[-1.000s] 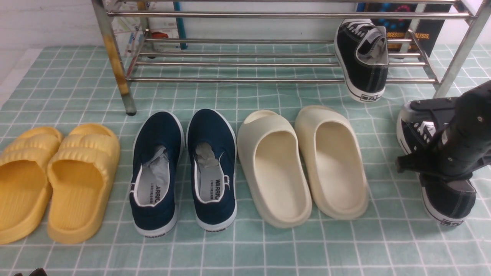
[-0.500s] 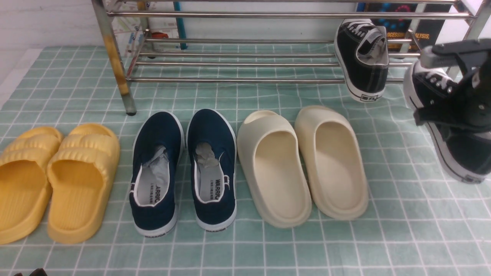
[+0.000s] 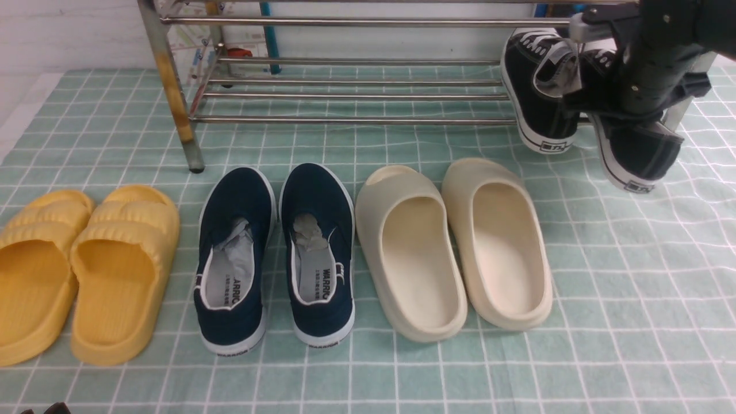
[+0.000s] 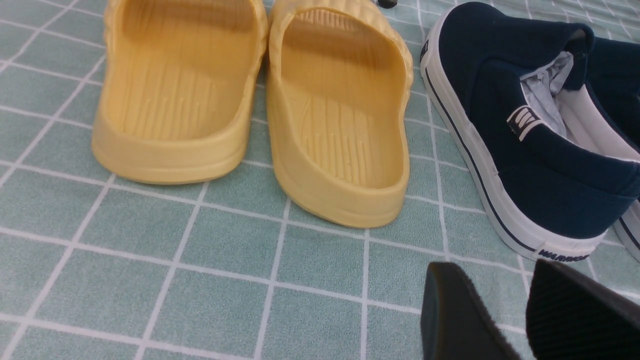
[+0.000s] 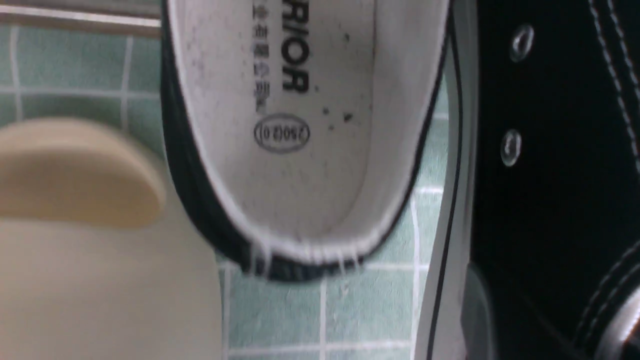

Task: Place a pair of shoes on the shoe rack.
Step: Use the right arm to put a shoe into the shoe rack

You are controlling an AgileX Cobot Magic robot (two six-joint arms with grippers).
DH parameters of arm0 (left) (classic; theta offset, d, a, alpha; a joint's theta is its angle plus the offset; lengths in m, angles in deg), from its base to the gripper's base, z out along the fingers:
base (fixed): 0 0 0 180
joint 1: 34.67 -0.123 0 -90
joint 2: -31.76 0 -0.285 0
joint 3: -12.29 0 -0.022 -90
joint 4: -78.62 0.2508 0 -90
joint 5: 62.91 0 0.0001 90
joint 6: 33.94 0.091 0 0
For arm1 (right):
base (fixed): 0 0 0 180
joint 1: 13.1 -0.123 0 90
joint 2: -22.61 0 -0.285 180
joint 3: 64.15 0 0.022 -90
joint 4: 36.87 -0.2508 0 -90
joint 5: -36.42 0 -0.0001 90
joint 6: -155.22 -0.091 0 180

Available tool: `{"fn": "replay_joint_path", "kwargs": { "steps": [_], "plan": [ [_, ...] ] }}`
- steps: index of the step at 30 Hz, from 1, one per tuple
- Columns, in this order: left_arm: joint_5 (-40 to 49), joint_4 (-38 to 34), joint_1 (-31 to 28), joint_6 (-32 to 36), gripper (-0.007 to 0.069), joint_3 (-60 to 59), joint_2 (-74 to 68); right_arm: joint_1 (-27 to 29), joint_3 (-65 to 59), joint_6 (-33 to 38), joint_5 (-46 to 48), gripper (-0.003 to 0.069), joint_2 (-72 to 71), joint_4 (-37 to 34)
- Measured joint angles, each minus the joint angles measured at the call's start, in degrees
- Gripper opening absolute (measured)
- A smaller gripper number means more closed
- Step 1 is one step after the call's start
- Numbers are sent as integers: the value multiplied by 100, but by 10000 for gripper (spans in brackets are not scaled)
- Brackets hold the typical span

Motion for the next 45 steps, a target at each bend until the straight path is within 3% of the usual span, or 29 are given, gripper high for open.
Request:
{"fn": "replay_joint_path", "kwargs": {
  "steps": [7, 15, 20, 21, 22, 26, 31, 37, 44, 45],
  "plan": [
    [0, 0, 0, 0, 239, 0, 0, 174, 1250, 246, 135, 75, 822, 76],
    [0, 0, 0, 0, 239, 0, 0, 269, 1496, 380, -190, 76, 1122, 37],
    [0, 0, 0, 0, 239, 0, 0, 269, 1507, 412, -483, 160, 1154, 94],
    [0, 0, 0, 0, 239, 0, 0, 269, 1512, 427, -515, 231, 1160, 120],
    [0, 0, 0, 0, 239, 0, 0, 269, 1513, 427, -515, 231, 1160, 125],
    [0, 0, 0, 0, 239, 0, 0, 222, 1531, 506, -297, 407, 1107, 136],
    [0, 0, 0, 0, 239, 0, 0, 32, 1536, 722, 85, 470, 699, 101],
    [0, 0, 0, 0, 239, 0, 0, -230, 1555, 751, 940, 415, 283, -70],
    [0, 0, 0, 0, 239, 0, 0, -353, 1106, 1102, 1421, 190, -406, -586],
    [0, 0, 0, 0, 239, 0, 0, -359, 1036, 1120, 1421, 183, -453, -600]
  ]
}}
